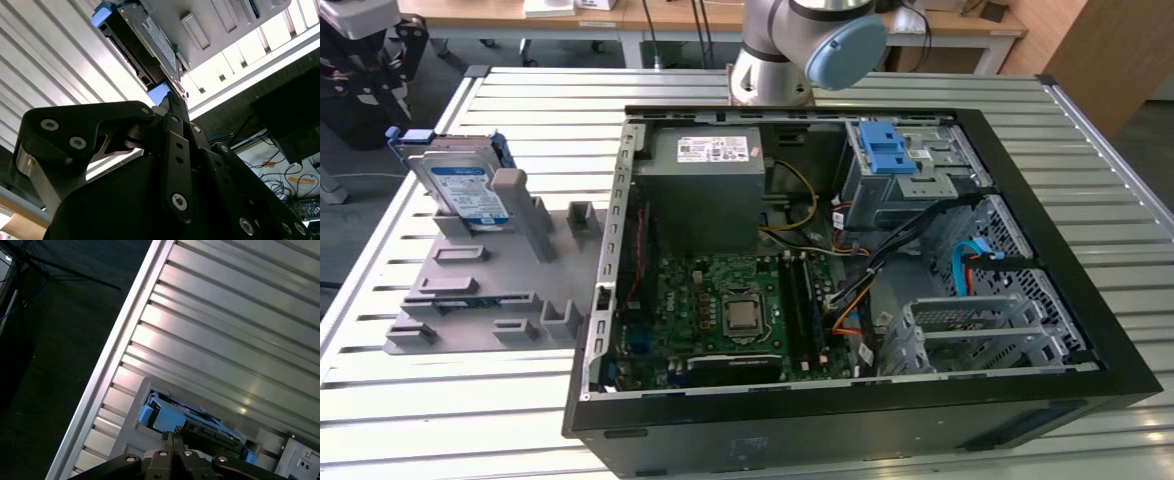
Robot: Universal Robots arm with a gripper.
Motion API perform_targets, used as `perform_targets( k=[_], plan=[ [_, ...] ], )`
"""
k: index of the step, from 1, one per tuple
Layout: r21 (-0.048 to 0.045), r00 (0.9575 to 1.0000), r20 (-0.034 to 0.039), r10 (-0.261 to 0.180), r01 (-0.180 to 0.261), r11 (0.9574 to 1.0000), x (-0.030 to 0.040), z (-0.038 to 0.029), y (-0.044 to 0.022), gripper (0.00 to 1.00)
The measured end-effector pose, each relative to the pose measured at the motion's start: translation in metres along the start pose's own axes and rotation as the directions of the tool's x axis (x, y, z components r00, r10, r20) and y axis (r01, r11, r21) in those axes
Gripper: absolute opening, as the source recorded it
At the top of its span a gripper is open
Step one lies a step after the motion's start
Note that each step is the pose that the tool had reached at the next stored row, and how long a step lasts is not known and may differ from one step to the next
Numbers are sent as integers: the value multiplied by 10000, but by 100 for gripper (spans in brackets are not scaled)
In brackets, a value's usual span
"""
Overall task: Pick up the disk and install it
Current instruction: 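Pick up the disk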
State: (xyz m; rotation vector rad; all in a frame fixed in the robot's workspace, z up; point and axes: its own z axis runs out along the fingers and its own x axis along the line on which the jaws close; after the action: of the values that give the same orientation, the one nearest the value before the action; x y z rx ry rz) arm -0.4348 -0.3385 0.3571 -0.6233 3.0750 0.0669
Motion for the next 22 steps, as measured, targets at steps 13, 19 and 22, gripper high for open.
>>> perform_targets(
  k=[13, 19, 22],
  plan=[
    [-3, 9997, -10, -236, 236, 9997, 4, 0, 2, 11],
    [-4, 9994, -14, -342, 342, 9994, 7, 0, 3, 11],
    [-5, 9992, -16, -396, 396, 9992, 9, 0, 4, 11]
  ],
)
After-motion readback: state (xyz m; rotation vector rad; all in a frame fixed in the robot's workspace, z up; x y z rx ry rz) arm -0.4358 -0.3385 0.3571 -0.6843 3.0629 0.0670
